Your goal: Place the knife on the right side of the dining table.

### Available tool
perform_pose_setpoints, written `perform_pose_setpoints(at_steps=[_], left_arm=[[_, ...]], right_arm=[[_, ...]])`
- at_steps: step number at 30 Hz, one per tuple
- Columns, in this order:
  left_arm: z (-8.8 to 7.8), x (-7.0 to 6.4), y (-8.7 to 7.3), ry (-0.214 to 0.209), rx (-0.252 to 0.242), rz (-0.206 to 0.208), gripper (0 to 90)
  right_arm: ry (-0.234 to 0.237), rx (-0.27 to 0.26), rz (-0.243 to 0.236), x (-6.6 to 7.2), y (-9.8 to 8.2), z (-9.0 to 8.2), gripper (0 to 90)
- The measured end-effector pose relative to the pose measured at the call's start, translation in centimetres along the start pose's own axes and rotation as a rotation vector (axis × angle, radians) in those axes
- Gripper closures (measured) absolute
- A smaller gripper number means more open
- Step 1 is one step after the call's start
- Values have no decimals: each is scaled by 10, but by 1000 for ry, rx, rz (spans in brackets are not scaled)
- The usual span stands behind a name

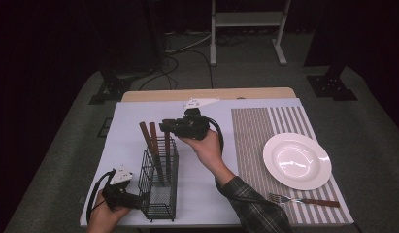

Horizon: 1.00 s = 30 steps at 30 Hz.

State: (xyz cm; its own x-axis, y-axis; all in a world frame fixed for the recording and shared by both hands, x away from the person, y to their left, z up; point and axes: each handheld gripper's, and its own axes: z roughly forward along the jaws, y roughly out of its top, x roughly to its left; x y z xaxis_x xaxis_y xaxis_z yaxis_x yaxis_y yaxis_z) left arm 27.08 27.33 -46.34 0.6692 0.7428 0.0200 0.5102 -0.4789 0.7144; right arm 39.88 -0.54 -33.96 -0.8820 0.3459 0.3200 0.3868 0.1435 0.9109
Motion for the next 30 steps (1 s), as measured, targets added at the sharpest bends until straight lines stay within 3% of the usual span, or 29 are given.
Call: perform_pose_setpoints(at_steps=[7, 12, 16, 26, 30], left_arm=[[0, 0, 0, 0, 2, 2, 0], [0, 0, 0, 0, -1, -1, 0], [0, 0, 0, 0, 0, 0, 0], [0, 0, 0, -1, 1, -1, 0], [0, 0, 0, -1, 1, -2, 0]], right_arm=[[81, -25, 4, 13, -1, -8, 768], [133, -28, -24, 26, -1, -13, 790], [129, -22, -72, 37, -1, -17, 799], [100, -12, -143, 48, 5, -17, 802], [98, -31, -151, 50, 12, -20, 801]])
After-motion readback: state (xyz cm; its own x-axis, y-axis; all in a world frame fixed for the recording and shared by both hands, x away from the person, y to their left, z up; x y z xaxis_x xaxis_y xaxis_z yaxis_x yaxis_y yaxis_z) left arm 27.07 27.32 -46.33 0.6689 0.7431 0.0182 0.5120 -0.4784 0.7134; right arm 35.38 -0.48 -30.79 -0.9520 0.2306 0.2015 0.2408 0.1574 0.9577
